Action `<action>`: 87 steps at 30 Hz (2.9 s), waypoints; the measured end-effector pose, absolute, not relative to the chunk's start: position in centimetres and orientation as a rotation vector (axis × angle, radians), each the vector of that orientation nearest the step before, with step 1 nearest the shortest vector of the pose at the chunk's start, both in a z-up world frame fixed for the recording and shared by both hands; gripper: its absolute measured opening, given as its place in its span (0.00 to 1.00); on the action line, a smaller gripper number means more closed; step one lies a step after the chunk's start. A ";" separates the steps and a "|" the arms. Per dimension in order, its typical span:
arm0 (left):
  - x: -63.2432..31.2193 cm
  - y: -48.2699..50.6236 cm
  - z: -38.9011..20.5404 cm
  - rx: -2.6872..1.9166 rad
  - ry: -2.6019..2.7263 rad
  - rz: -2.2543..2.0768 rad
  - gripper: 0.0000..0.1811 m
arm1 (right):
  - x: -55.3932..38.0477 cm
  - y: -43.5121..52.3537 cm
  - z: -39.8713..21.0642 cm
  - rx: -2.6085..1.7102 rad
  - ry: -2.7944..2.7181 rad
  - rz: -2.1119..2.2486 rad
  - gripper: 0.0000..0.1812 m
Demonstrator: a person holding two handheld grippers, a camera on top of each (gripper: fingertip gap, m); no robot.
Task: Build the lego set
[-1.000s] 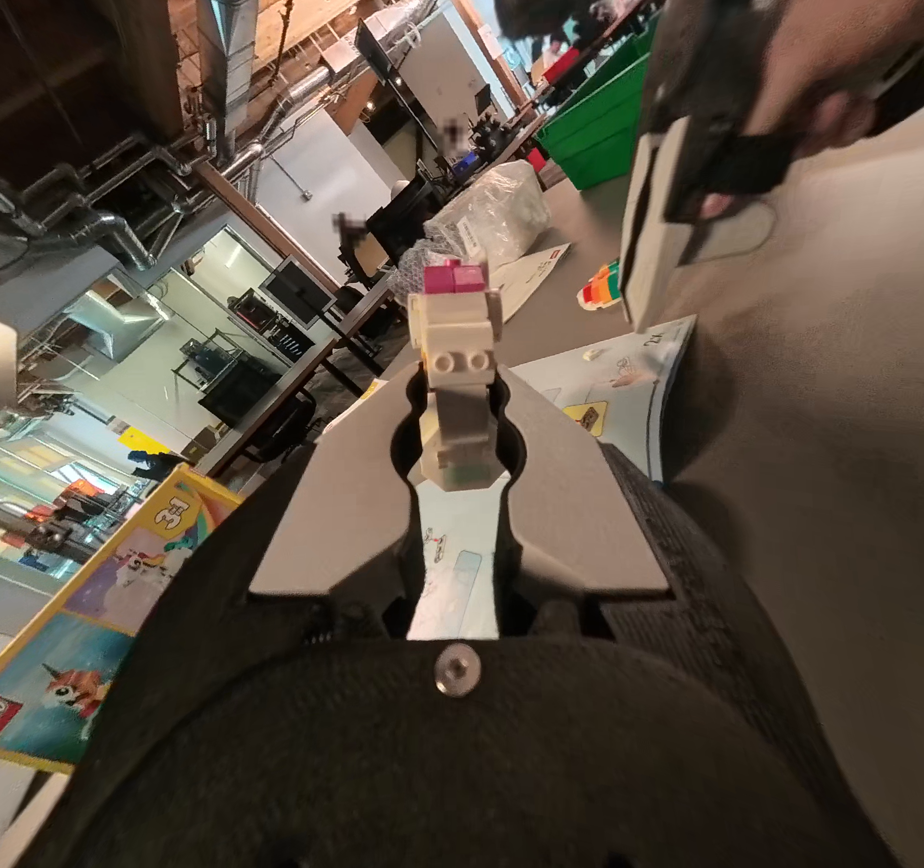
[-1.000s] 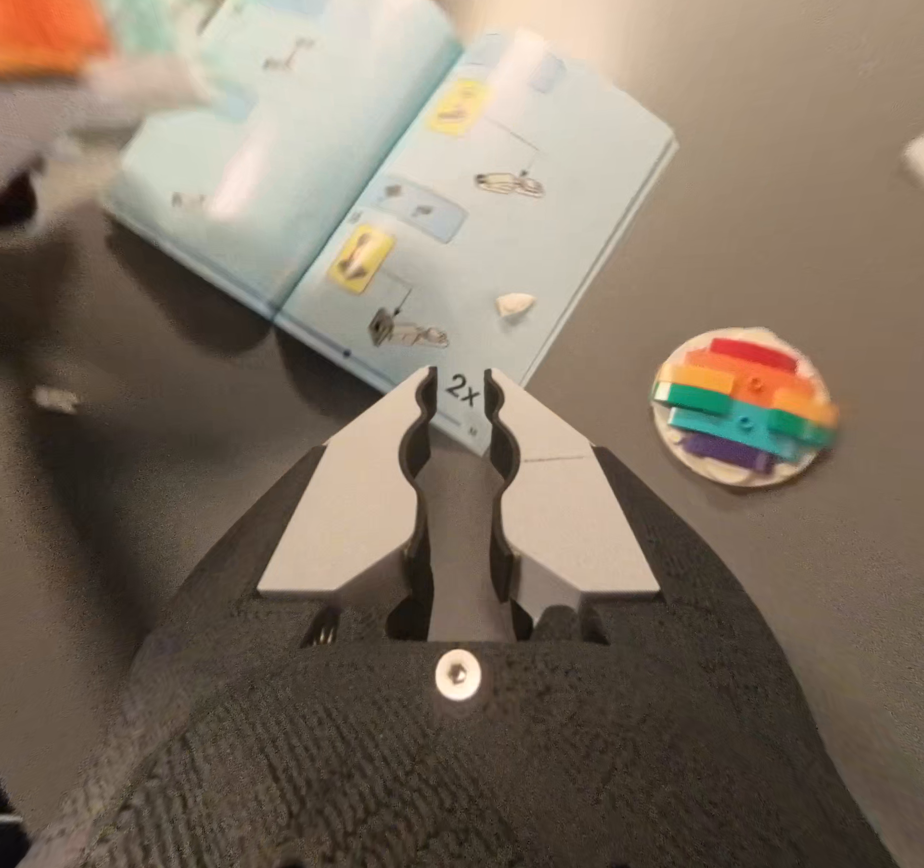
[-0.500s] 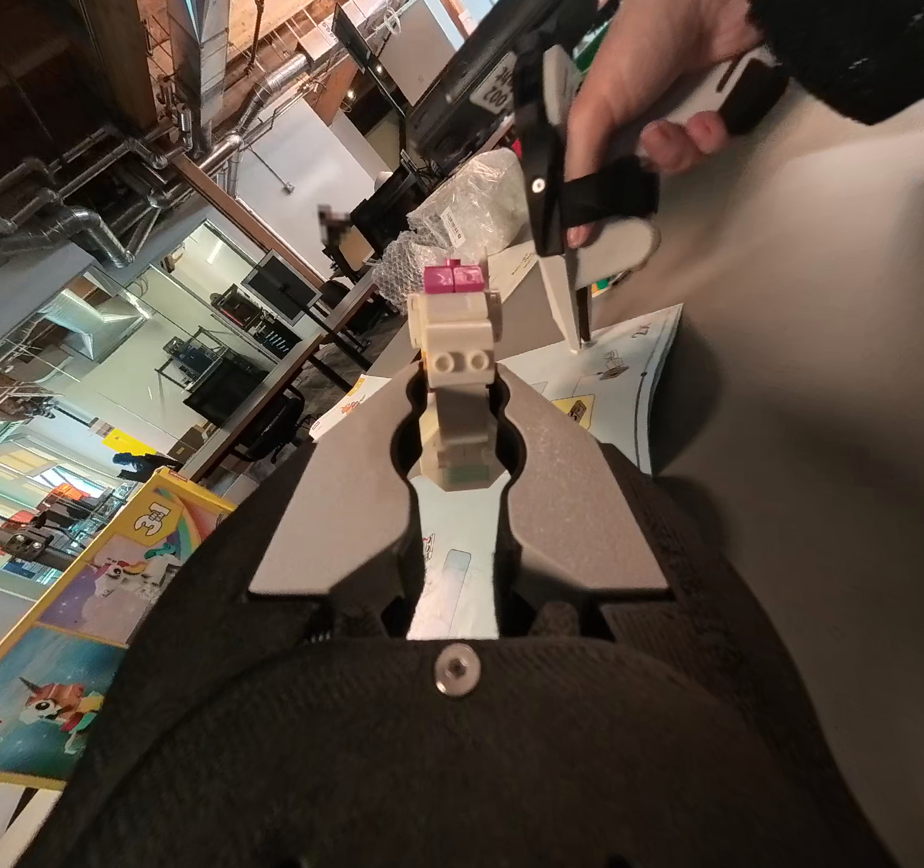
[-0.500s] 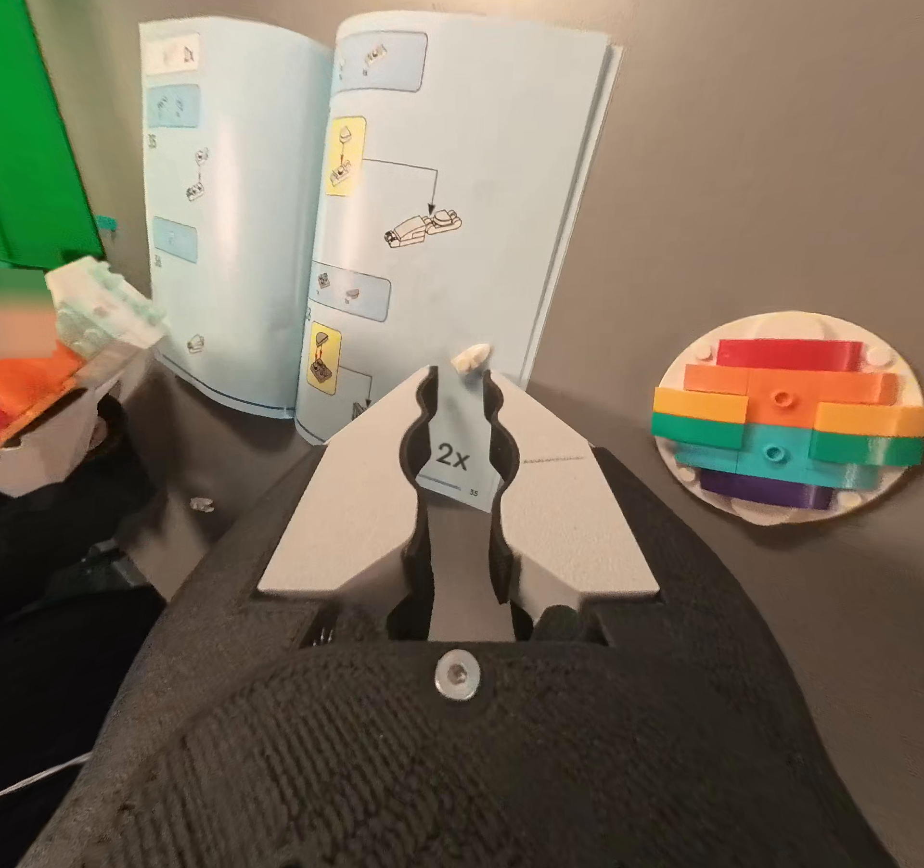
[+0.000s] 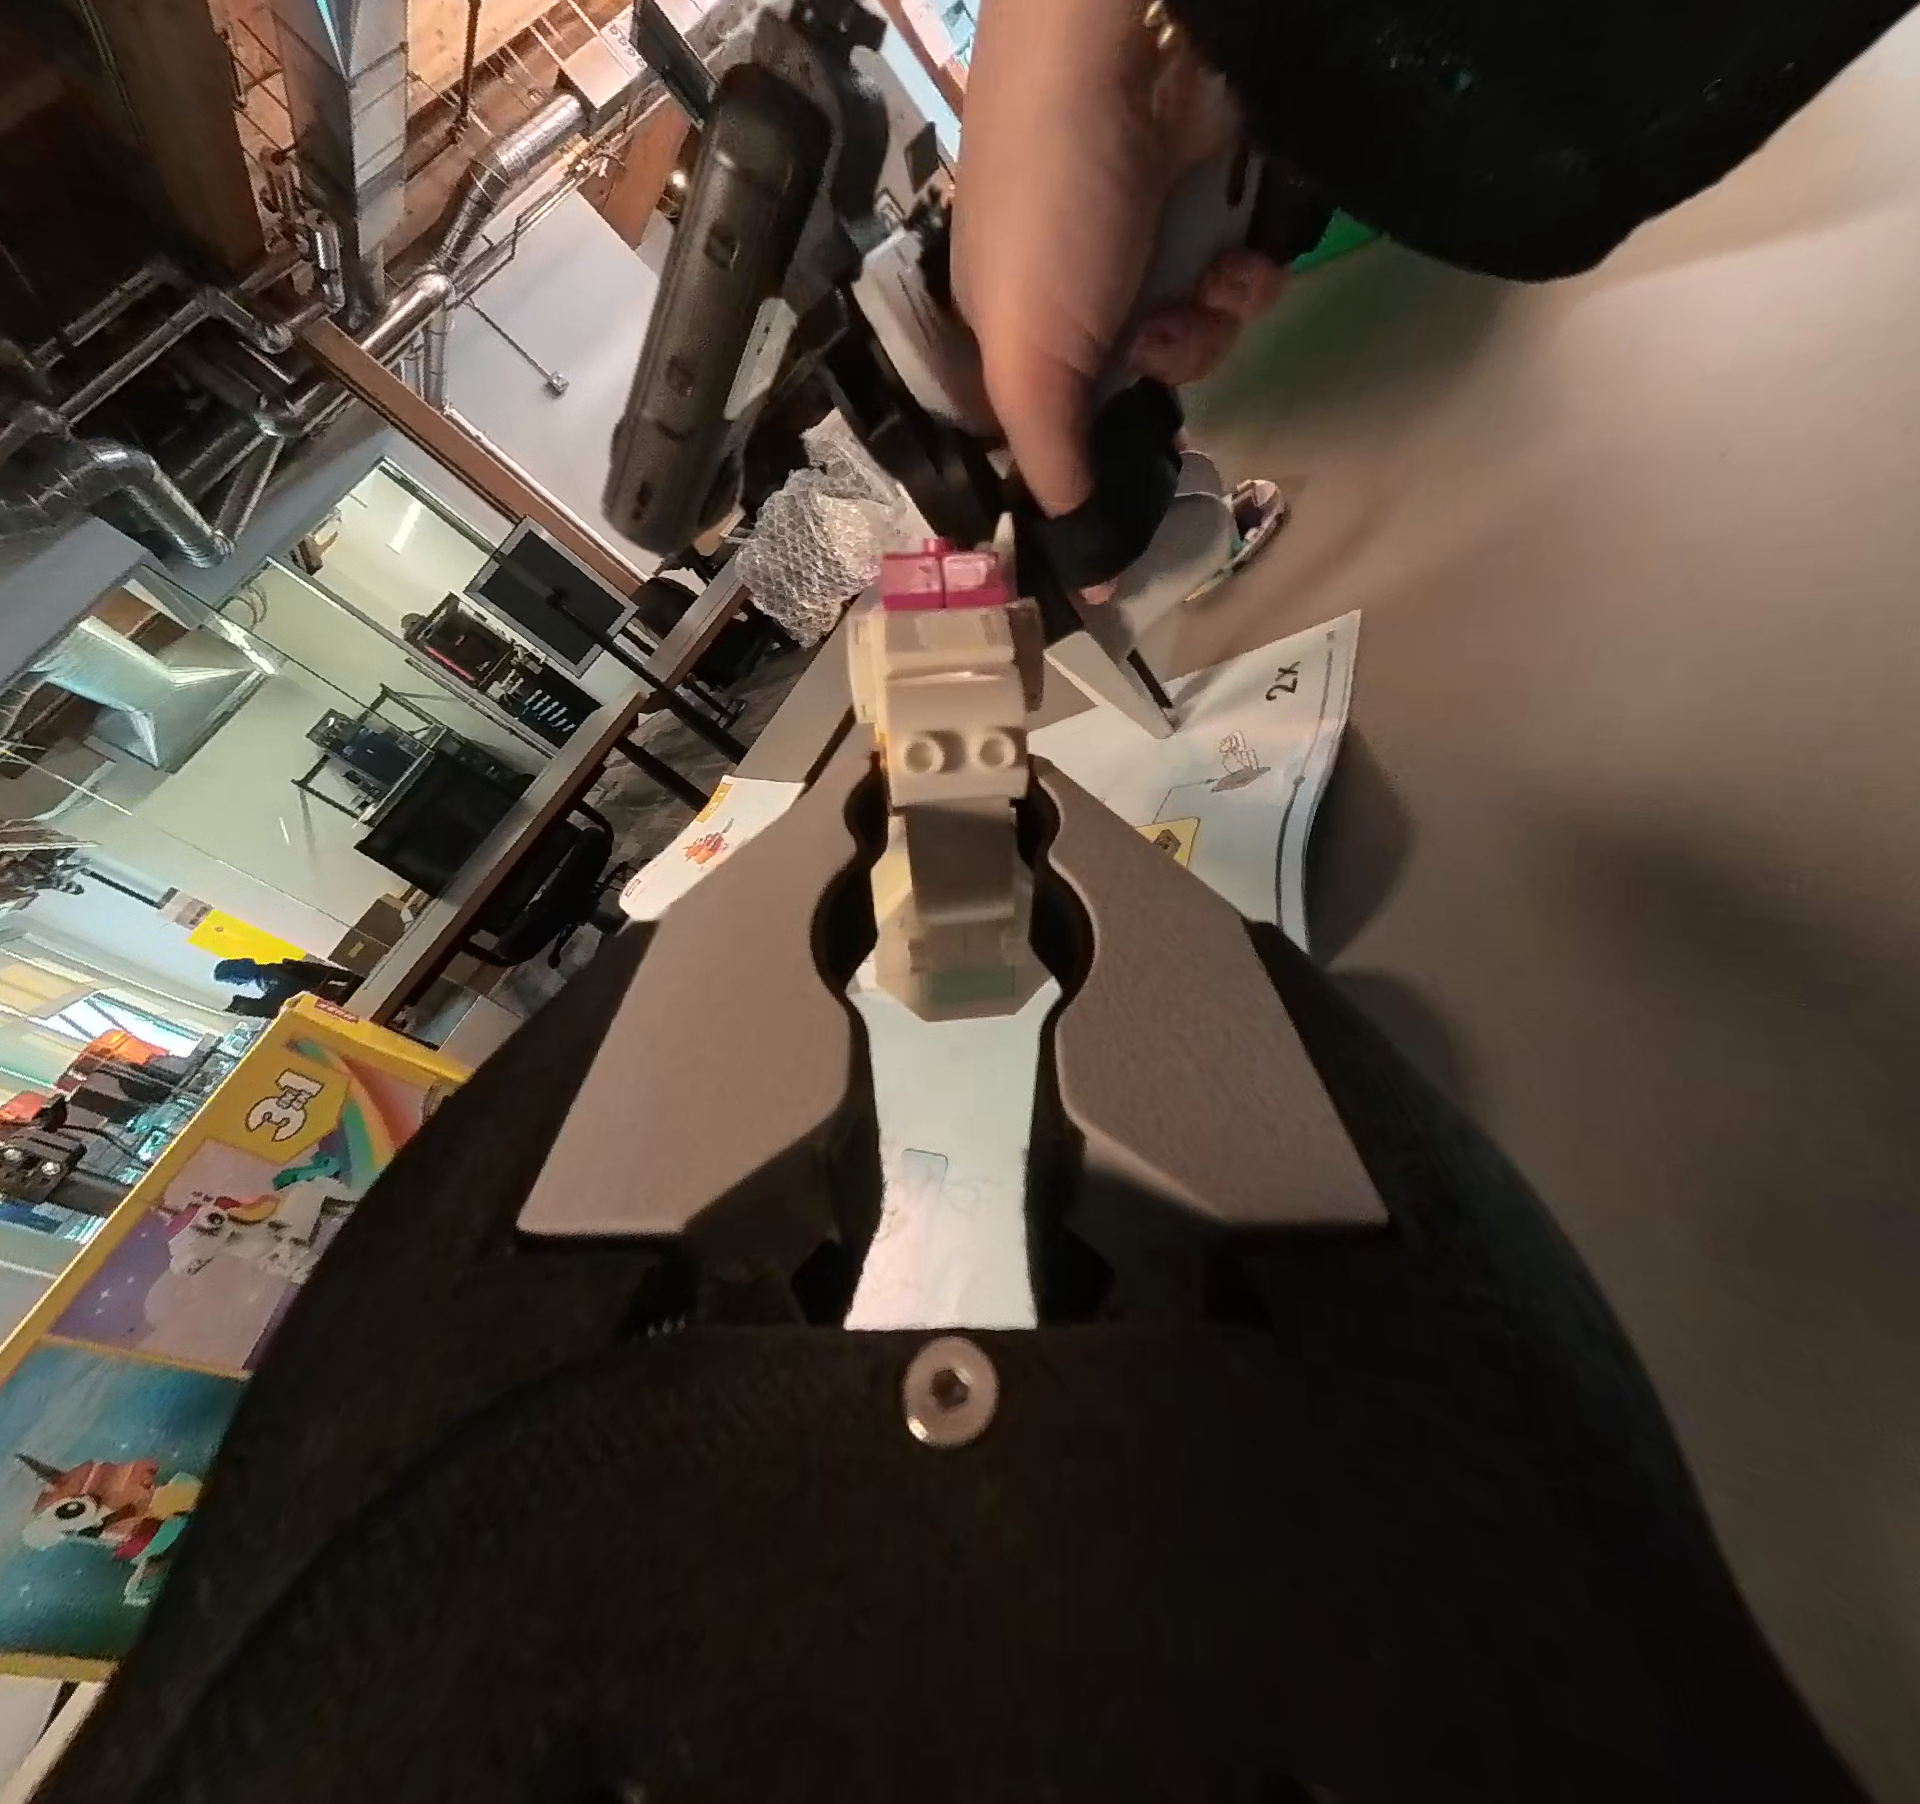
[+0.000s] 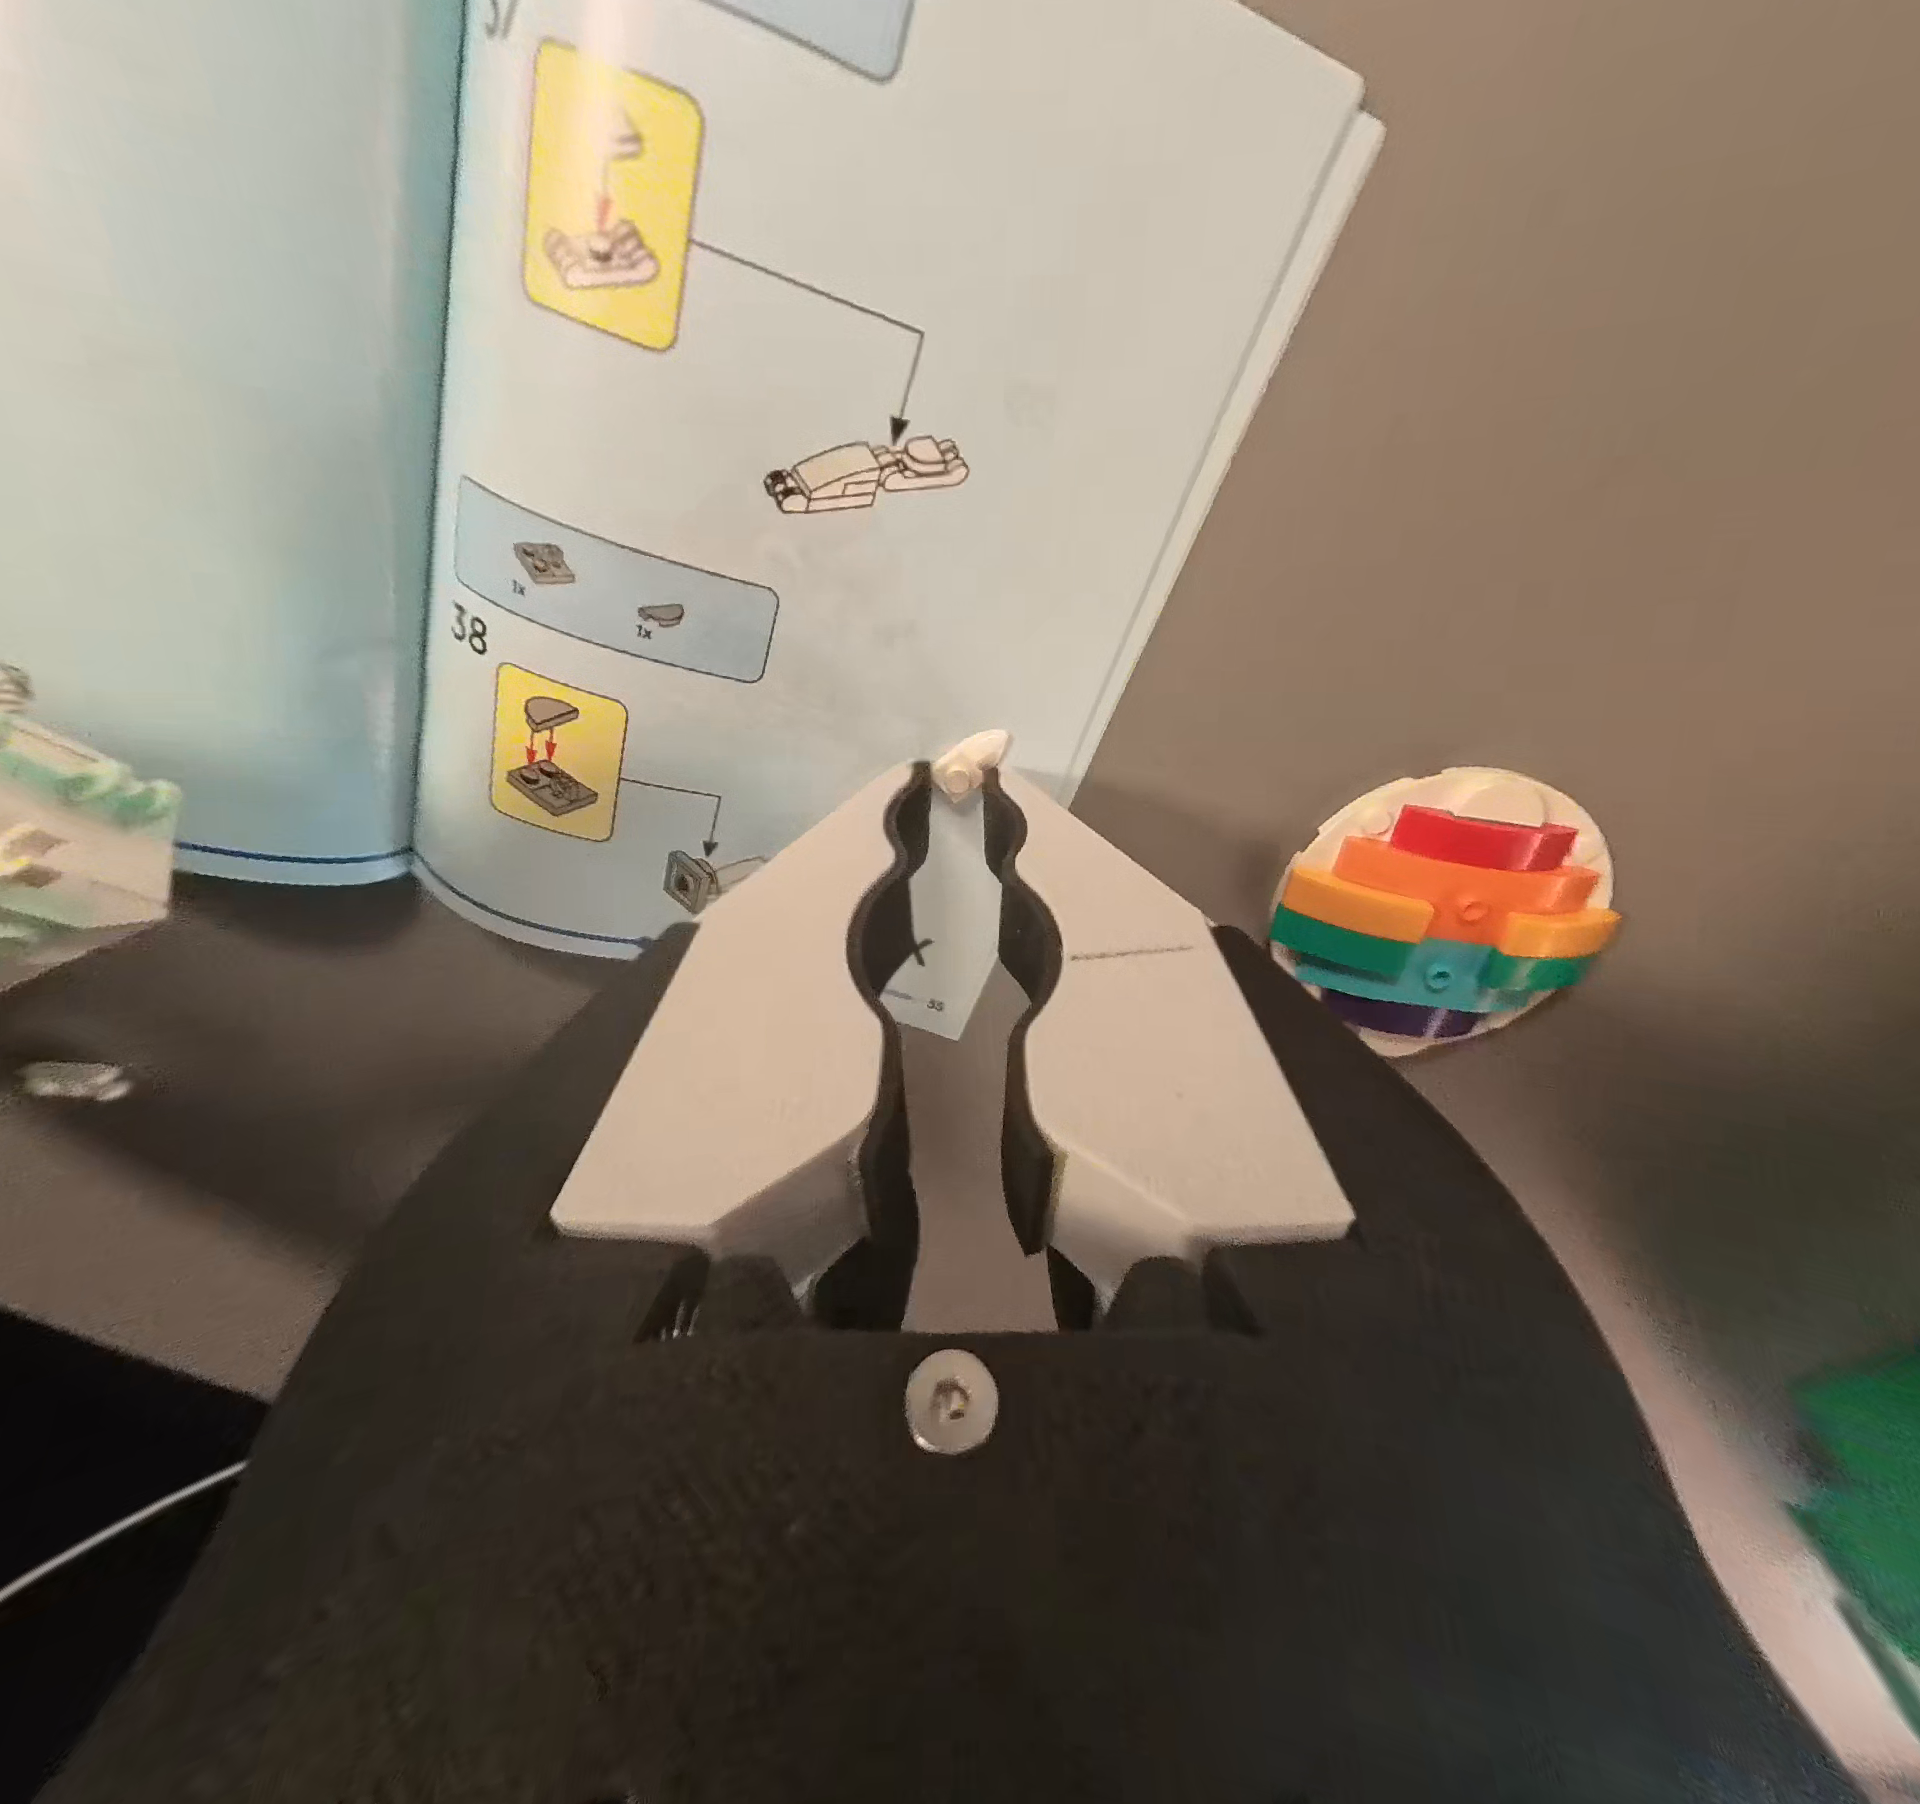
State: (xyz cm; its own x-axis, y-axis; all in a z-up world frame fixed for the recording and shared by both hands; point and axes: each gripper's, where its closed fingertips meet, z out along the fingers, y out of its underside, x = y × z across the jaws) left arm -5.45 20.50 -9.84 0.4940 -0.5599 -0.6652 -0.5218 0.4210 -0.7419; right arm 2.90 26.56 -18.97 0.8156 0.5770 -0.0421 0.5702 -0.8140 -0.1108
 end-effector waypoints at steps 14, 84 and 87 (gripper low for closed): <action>-4.2 19.2 -10.3 -1.114 1.252 0.068 0.13 | -4.6 18.4 -2.3 -1.616 -0.847 1.166 0.04; -2.3 17.3 -15.6 -1.060 1.624 0.260 0.13 | -1.5 13.1 -15.6 -1.731 -1.302 0.611 0.05; -2.9 18.3 -14.7 -1.115 1.534 0.277 0.13 | -1.2 13.3 -16.8 -1.814 -1.352 0.561 0.05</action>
